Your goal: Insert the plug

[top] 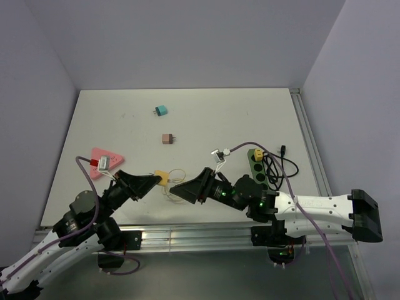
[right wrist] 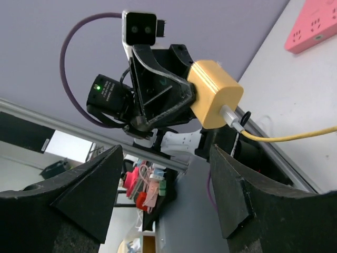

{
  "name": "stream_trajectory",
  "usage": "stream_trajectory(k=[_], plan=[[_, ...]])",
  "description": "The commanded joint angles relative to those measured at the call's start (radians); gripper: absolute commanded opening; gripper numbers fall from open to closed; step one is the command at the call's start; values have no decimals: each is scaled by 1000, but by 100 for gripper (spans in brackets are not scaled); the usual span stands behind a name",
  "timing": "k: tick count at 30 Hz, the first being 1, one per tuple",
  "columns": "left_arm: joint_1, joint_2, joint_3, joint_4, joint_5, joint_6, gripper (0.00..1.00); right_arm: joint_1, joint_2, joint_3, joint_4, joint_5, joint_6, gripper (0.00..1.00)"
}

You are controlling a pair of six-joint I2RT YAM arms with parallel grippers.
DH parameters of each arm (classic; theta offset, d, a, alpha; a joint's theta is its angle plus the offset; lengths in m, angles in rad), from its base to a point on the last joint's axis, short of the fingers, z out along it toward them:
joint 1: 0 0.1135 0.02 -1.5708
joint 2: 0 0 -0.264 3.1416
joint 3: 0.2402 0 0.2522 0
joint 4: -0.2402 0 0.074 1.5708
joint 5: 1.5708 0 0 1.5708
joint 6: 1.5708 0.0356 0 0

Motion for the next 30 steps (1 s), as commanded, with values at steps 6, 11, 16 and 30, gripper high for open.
stream_trajectory(k=[6, 11, 16, 30], plan=[[1, -36, -76, 193, -13, -177, 0, 22, 127, 44, 213, -16, 70, 71], [1, -72, -140, 267, 24, -224, 0, 38, 134, 29, 242, 9, 69, 71], [1, -81, -154, 298, 53, -243, 0, 41, 127, 24, 204, 44, 76, 70], [1, -79, -162, 371, 107, -241, 0, 42, 127, 30, 182, 75, 69, 68]])
